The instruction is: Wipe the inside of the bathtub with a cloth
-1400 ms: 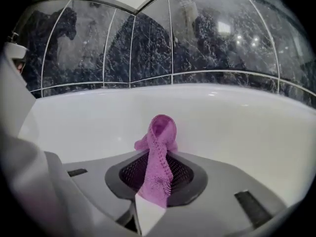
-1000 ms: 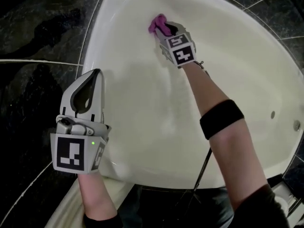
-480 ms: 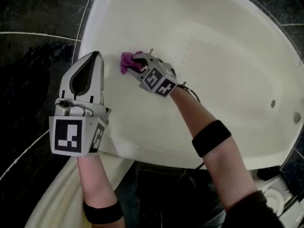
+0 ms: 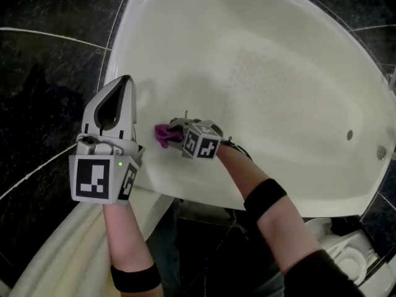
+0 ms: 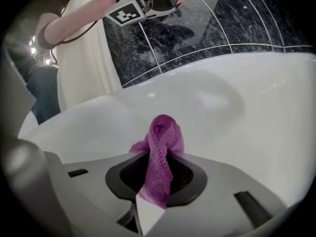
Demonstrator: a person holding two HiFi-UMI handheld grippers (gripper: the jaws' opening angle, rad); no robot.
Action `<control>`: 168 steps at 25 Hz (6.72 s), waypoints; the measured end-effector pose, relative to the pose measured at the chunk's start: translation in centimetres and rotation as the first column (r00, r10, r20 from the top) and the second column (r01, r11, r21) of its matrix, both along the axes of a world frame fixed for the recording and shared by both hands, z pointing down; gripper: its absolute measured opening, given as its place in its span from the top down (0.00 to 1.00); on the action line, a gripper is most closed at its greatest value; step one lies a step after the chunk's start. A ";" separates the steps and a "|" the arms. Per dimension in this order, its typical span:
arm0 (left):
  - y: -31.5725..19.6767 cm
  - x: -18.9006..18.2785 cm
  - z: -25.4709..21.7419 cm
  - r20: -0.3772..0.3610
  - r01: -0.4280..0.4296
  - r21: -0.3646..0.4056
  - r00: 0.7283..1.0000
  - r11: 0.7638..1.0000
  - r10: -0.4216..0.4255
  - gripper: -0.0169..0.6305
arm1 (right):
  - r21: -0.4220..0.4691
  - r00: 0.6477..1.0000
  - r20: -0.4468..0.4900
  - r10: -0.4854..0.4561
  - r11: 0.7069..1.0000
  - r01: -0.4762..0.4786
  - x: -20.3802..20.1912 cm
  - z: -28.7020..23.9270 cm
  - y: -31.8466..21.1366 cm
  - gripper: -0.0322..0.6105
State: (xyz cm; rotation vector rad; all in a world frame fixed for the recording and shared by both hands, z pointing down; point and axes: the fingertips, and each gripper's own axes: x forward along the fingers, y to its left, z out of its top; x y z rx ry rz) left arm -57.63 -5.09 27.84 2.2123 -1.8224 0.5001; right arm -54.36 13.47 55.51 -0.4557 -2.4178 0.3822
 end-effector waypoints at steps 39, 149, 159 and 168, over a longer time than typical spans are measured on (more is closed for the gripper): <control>-7.3 0.1 6.9 0.008 -0.126 0.055 0.992 0.990 0.126 0.98 | 0.266 0.749 0.096 0.655 0.709 -0.654 4.3 9.5 -33.5 0.79; 3.8 15.7 -9.4 -0.066 -0.387 -0.014 0.921 0.922 0.385 0.98 | -0.141 0.921 -0.376 -0.098 0.989 0.048 25.1 -8.1 7.5 0.79; 4.2 23.6 -10.2 -0.046 -0.475 -0.026 0.880 0.880 0.473 0.98 | -0.137 0.840 -0.541 -0.036 0.990 -0.045 42.4 -6.9 7.9 0.79; 4.2 22.5 -8.2 -0.045 -0.474 -0.067 0.881 0.878 0.472 0.98 | -0.065 0.826 -0.562 0.046 0.993 -0.099 40.7 -7.2 5.3 0.79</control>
